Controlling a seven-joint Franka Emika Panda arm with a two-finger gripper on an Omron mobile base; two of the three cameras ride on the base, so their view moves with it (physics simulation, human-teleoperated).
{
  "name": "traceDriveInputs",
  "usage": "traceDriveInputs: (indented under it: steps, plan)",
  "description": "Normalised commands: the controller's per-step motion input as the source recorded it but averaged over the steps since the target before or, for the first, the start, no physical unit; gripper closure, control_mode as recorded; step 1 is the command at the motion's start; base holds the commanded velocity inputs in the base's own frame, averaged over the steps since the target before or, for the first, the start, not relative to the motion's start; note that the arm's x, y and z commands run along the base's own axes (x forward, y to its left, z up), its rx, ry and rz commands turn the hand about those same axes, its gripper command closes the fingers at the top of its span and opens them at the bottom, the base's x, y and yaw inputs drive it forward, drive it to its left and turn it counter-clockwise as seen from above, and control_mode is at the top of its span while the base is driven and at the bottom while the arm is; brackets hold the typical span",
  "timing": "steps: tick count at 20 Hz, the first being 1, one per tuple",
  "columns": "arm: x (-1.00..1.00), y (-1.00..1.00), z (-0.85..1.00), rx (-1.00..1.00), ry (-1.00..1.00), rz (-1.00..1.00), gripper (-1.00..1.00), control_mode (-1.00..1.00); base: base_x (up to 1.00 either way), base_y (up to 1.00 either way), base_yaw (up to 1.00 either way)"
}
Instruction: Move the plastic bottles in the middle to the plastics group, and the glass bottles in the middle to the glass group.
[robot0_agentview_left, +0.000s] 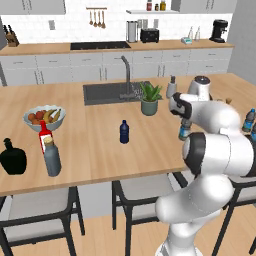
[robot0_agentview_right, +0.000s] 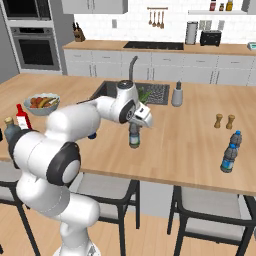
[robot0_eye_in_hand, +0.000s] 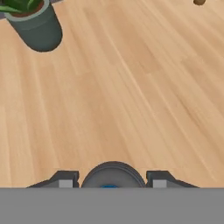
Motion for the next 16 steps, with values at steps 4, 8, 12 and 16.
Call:
traceDriveInputs:
  steps: [4, 8, 12, 16]
  plan:
    - [-0.32, -1.0, 0.0, 0.04, 0.0, -0.17, 1.0, -1.0, 0.0, 0.0, 0.0]
    - [-0.22, -0.93, 0.0, 0.01, 0.0, -0.18, 1.0, -1.0, 0.0, 0.0, 0.0]
    - [-0.11, -0.89, 0.0, 0.0, 0.0, -0.17, 1.0, -1.0, 0.0, 0.0, 0.0]
    - [-0.05, -0.78, 0.0, 0.0, 0.0, -0.16, 1.0, -1.0, 0.0, 0.0, 0.0]
